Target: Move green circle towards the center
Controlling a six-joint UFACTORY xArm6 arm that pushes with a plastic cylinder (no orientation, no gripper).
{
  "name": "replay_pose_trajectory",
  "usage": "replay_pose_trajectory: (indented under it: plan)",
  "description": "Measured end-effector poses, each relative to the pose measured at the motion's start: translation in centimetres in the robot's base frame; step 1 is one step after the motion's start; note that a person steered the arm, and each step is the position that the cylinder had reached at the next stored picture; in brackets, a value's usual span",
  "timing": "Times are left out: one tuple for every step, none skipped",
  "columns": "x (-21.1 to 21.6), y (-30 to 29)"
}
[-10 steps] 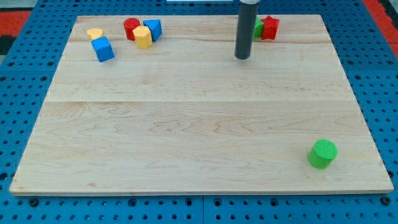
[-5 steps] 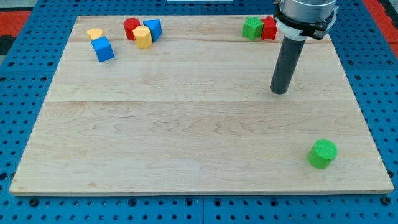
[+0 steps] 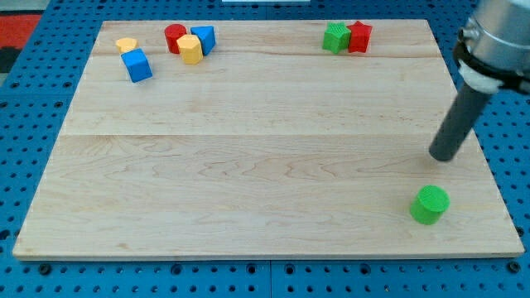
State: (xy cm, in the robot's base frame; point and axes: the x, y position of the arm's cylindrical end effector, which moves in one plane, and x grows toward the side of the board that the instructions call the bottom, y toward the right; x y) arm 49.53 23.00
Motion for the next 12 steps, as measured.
replay_pose_trajectory:
  plan:
    - [3.3, -0.5]
    - [4.3, -3.5]
    - [4.9, -4.0]
    - [4.9, -1.8]
    - [4.9, 3.2]
    - [4.9, 5.8]
    - [4.9, 6.8]
    - [5.4, 7.6]
    - [7.3, 7.0]
    - [9.5, 3.9]
    - [11.2, -1.0]
    - [10.5, -4.9]
